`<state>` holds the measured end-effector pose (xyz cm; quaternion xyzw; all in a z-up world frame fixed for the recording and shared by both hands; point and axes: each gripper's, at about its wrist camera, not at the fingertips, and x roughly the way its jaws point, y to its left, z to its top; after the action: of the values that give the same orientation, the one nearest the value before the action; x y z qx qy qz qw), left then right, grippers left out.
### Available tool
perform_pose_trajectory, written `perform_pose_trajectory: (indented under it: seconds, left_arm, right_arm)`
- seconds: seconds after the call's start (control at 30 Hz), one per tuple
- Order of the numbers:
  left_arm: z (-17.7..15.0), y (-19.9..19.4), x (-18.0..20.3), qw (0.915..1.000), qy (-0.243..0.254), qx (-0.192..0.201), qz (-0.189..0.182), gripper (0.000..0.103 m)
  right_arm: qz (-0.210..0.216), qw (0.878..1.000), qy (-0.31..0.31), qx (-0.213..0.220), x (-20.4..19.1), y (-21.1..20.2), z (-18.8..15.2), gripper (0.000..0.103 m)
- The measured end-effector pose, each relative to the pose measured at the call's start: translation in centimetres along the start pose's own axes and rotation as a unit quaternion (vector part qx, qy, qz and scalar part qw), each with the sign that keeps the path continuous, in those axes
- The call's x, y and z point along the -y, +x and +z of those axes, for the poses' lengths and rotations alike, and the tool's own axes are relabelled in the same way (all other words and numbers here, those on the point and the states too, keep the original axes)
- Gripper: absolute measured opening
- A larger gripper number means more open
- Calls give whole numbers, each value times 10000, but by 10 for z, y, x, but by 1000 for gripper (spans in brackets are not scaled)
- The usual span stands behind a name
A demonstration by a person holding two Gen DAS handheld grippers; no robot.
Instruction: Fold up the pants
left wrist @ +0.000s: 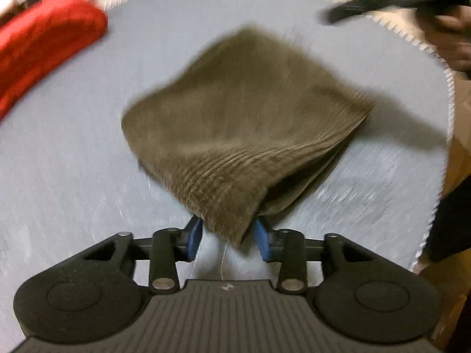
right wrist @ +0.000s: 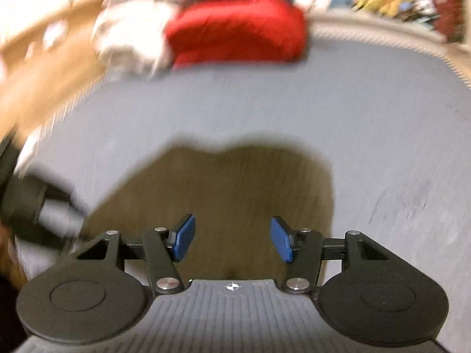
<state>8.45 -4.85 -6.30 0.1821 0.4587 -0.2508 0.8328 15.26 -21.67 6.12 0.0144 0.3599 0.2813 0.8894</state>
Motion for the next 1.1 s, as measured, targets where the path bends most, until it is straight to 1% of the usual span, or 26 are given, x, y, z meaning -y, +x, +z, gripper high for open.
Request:
perform_pose_trajectory:
  seconds: [0.03, 0.07, 0.13, 0.17, 0.2, 0.23, 0.27, 0.3, 0.33, 0.4, 0.43, 0.5, 0.53, 0.57, 0.6, 0.63, 0.67, 0.7, 0.77, 0.83, 0.9, 0.97, 1.0, 1.03, 1.07, 1.1]
  left_arm:
    - [6, -10, 1, 9998, -9, 179, -48, 53]
    - [2, -21, -2, 9993, -46, 360, -74, 54]
    - [5, -39, 0, 9977, -144, 648, -165, 54]
    - [8, -45, 1, 9962, -210, 820, -177, 54]
    - [12, -50, -3, 9943, -314, 1002, -177, 54]
    - [16, -53, -4, 9918, -457, 1168, -227, 54]
    - [20, -55, -6, 9898, -562, 1272, -308, 54]
    - [23, -51, -5, 9886, -612, 1330, -355, 54]
    - [25, -47, -4, 9883, -637, 1345, -343, 54]
    - [26, -27, -3, 9902, -702, 1149, -368, 54]
    - [25, -16, -6, 9921, -713, 956, -390, 51]
    - [16, 20, -5, 9972, -663, 260, -218, 46]
    - [9, 39, -3, 9980, -610, -118, -136, 47]
    - [4, 42, 4, 9985, -497, -198, -123, 47]
    - [3, 40, 8, 9993, -338, -138, -82, 47]
    - [6, 37, 10, 9993, -328, -161, -83, 47]
    - [10, 32, 9, 9987, -447, -224, -115, 47]
    - [8, 27, 7, 9985, -496, -221, -102, 47]
    - [7, 15, 4, 9992, -396, -26, 75, 47]
    - [12, 6, 0, 9982, -494, 285, 187, 49]
    - [16, -2, -7, 9945, -819, 648, 128, 53]
    - [17, 1, -11, 9916, -1018, 765, 223, 54]
    - [15, 9, -12, 9915, -1089, 650, 305, 54]
    - [12, 22, -14, 9918, -1170, 350, 380, 54]
    - [6, 38, -15, 9912, -1231, -114, 464, 58]
    - [-1, 46, -16, 9900, -1289, -282, 488, 66]
  right_arm:
    - [-117, 9993, 206, 279, 5, 1, 10, 66]
    - [-237, 9975, 417, 518, 10, 5, 18, 66]
    - [-485, 9926, 797, 779, 17, 24, 25, 66]
    - [-615, 9908, 930, 769, 21, 40, 28, 65]
    - [-767, 9895, 997, 706, 24, 57, 28, 60]
    - [-1014, 9877, 1028, 605, 26, 77, 29, 48]
    - [-1342, 9848, 1007, 449, 29, 101, 26, 42]
    - [-1689, 9804, 975, 284, 34, 122, 21, 42]
    - [-1934, 9761, 965, 241, 39, 138, 15, 43]
    - [-2353, 9684, 732, 389, 35, 155, 11, 44]
    - [-2581, 9637, 542, 428, 30, 162, 13, 44]
    - [-2959, 9538, 272, 450, 28, 175, 11, 44]
    - [-3008, 9520, 322, 463, 32, 179, 11, 44]
    - [-2946, 9532, 489, 471, 37, 181, 12, 44]
    - [-2828, 9557, 681, 455, 42, 182, 14, 44]
    - [-2769, 9567, 791, 420, 47, 181, 15, 45]
    - [-2773, 9565, 811, 401, 52, 182, 20, 45]
    - [-2769, 9567, 805, 396, 51, 181, 21, 48]
    - [-2834, 9540, 873, 448, 49, 173, 21, 52]
    - [-2802, 9527, 1026, 583, 47, 157, 22, 53]
    - [-2622, 9556, 1078, 804, 40, 135, 20, 54]
    - [-2304, 9638, 872, 1016, 28, 112, 16, 57]
    - [-2145, 9686, 664, 1071, 21, 105, 14, 60]
    - [-1916, 9750, 422, 1039, 13, 99, 10, 66]
    - [-1614, 9833, 179, 820, 7, 98, 3, 68]
    - [-1367, 9898, -28, 393, 4, 102, -3, 70]
